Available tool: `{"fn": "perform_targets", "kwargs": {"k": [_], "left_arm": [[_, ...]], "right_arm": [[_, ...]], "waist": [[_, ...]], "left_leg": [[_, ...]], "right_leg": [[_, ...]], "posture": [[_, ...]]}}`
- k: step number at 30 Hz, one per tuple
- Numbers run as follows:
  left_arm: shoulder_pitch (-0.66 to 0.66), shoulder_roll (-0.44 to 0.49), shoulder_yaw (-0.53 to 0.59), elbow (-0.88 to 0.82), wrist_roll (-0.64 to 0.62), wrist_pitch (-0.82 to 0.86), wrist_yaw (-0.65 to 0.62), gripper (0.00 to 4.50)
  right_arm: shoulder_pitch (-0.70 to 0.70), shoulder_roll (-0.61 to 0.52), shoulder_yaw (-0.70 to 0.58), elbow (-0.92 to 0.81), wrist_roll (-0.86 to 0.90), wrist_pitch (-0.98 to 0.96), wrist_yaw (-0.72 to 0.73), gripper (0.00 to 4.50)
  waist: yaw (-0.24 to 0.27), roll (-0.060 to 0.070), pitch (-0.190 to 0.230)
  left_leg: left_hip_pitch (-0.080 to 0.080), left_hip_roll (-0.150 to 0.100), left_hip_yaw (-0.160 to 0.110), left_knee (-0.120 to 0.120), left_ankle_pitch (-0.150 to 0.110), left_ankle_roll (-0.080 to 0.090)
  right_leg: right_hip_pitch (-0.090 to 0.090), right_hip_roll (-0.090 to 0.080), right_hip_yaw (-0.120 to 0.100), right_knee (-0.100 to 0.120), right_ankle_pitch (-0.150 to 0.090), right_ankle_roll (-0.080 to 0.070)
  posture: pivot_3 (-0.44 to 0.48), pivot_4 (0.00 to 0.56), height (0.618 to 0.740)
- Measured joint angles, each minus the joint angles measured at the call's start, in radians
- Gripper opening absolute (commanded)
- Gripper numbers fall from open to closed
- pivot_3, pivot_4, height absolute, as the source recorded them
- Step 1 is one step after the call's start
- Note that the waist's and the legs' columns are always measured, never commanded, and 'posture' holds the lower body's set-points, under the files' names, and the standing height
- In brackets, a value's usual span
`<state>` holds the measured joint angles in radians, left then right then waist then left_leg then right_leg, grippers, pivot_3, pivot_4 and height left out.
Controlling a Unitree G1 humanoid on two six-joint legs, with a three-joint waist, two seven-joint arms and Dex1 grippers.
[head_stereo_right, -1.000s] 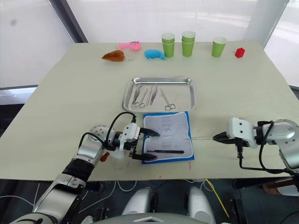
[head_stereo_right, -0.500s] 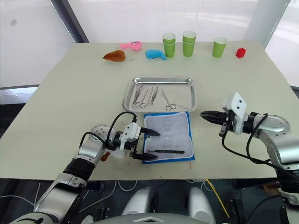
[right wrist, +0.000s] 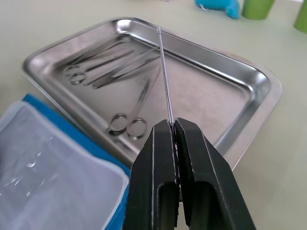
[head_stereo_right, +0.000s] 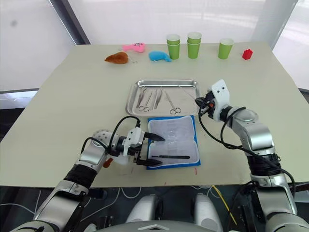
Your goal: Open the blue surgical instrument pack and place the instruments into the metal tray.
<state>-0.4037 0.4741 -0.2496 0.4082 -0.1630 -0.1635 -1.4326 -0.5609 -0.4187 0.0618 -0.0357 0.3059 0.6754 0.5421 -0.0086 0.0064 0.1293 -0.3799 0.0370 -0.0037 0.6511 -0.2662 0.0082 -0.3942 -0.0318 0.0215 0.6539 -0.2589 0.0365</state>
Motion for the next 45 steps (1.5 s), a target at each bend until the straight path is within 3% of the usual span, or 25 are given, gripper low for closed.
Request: {"fn": "perform_targets", "kwargs": {"k": [9, 17, 24, 30, 33, 35, 36, 37, 39, 40, 41, 42, 45], "left_arm": [[0.003, 0.004, 0.002, -0.005, 0.0, 0.002, 0.006, 4.5], [0.009, 0.007, 0.003, -0.012, 0.0, 0.003, 0.011, 4.5], [0.009, 0.007, 0.003, -0.013, 0.0, 0.003, 0.012, 4.5], [0.01, 0.007, 0.003, -0.013, 0.0, 0.003, 0.014, 4.5], [0.011, 0.007, 0.003, -0.013, 0.0, 0.003, 0.015, 4.5], [0.011, 0.007, 0.003, -0.013, 0.0, 0.003, 0.015, 4.5], [0.011, 0.007, 0.003, -0.014, 0.0, 0.003, 0.015, 4.5], [0.011, 0.007, 0.003, -0.014, 0.0, 0.003, 0.015, 4.5], [0.011, 0.007, 0.003, -0.015, 0.0, 0.003, 0.015, 4.5], [0.011, 0.007, 0.003, -0.015, 0.0, 0.003, 0.015, 4.5], [0.011, 0.007, 0.003, -0.015, 0.0, 0.003, 0.015, 4.5], [0.011, 0.007, 0.003, -0.015, 0.0, 0.003, 0.015, 4.5], [0.012, 0.007, 0.004, -0.016, 0.0, 0.003, 0.015, 4.5]], "right_arm": [[-0.116, 0.125, 0.085, 0.217, -0.112, 0.004, -0.085, 0.05], [-0.246, 0.21, 0.077, 0.402, -0.159, 0.011, -0.159, 0.05], [-0.299, 0.272, 0.056, 0.59, -0.184, -0.019, -0.204, 0.05], [-0.317, 0.283, 0.049, 0.653, -0.195, -0.068, -0.198, 0.05], [-0.318, 0.283, 0.049, 0.661, -0.204, -0.082, -0.179, 0.94], [-0.318, 0.282, 0.049, 0.663, -0.206, -0.089, -0.17, 1.84], [-0.318, 0.281, 0.049, 0.663, -0.206, -0.09, -0.163, 1.99], [-0.318, 0.28, 0.048, 0.663, -0.206, -0.092, -0.155, 2.69], [-0.318, 0.278, 0.048, 0.661, -0.206, -0.094, -0.149, 2.99], [-0.318, 0.277, 0.048, 0.659, -0.206, -0.094, -0.146, 3.66], [-0.318, 0.275, 0.048, 0.656, -0.206, -0.095, -0.142, 3.79], [-0.308, 0.263, 0.045, 0.614, -0.203, -0.102, -0.121, 4.4], [-0.288, 0.243, 0.032, 0.51, -0.181, -0.136, -0.079, 4.4]], "waist": [[-0.005, 0.0, 0.0], [-0.006, 0.0, 0.0], [-0.007, 0.001, 0.0], [-0.008, 0.001, 0.0], [-0.008, 0.001, 0.0], [-0.008, 0.001, 0.0], [-0.008, 0.001, 0.0], [-0.008, 0.001, 0.0], [-0.008, 0.001, 0.0], [-0.008, 0.001, 0.0], [-0.008, 0.001, 0.0], [-0.007, 0.001, 0.0], [-0.007, 0.001, 0.001]], "left_leg": [[0.0, 0.0, 0.0, 0.0, 0.0, 0.0], [0.001, 0.0, 0.0, 0.0, 0.0, 0.0], [0.001, 0.0, 0.0, 0.0, 0.0, 0.0], [0.001, 0.0, 0.0, 0.0, 0.0, 0.0], [0.001, 0.0, 0.0, 0.0, 0.0, 0.0], [0.001, 0.0, 0.0, 0.0, 0.0, 0.0], [0.001, 0.0, 0.0, 0.0, 0.0, 0.0], [0.001, 0.0, 0.0, 0.0, 0.0, 0.0], [0.001, 0.0, 0.0, 0.0, 0.0, 0.0], [0.001, 0.0, 0.0, 0.0, 0.0, 0.0], [0.001, 0.0, 0.0, 0.0, 0.0, 0.0], [0.0, 0.0, 0.0, 0.0, 0.0, 0.0], [0.0, 0.0, 0.0, 0.0, 0.0, 0.0]], "right_leg": [[0.0, 0.0, 0.0, 0.002, 0.0, 0.0], [-0.001, 0.0, 0.0, 0.003, 0.0, 0.0], [-0.001, 0.0, 0.001, 0.003, 0.0, 0.0], [0.0, 0.0, 0.001, 0.003, 0.0, 0.0], [0.0, 0.0, 0.001, 0.003, 0.0, 0.0], [0.0, 0.0, 0.001, 0.003, 0.0, 0.0], [0.0, 0.0, 0.001, 0.003, 0.0, 0.0], [0.0, 0.0, 0.001, 0.003, 0.0, 0.0], [0.0, 0.0, 0.001, 0.003, 0.0, 0.0], [-0.001, 0.0, 0.001, 0.003, 0.0, 0.0], [-0.001, 0.0, 0.001, 0.003, 0.0, 0.0], [-0.001, 0.0, 0.001, 0.003, 0.0, 0.0], [-0.001, 0.0, 0.0, 0.003, 0.0, 0.0]], "posture": [[0.0, 0.15, 0.74], [0.0, 0.15, 0.74], [0.0, 0.15, 0.74], [0.0, 0.15, 0.74], [0.0, 0.15, 0.74], [0.0, 0.15, 0.74], [0.0, 0.15, 0.74], [0.0, 0.15, 0.74], [0.0, 0.15, 0.74], [0.0, 0.15, 0.74], [0.0, 0.15, 0.74], [0.0, 0.15, 0.74], [0.0, 0.15, 0.74]]}}
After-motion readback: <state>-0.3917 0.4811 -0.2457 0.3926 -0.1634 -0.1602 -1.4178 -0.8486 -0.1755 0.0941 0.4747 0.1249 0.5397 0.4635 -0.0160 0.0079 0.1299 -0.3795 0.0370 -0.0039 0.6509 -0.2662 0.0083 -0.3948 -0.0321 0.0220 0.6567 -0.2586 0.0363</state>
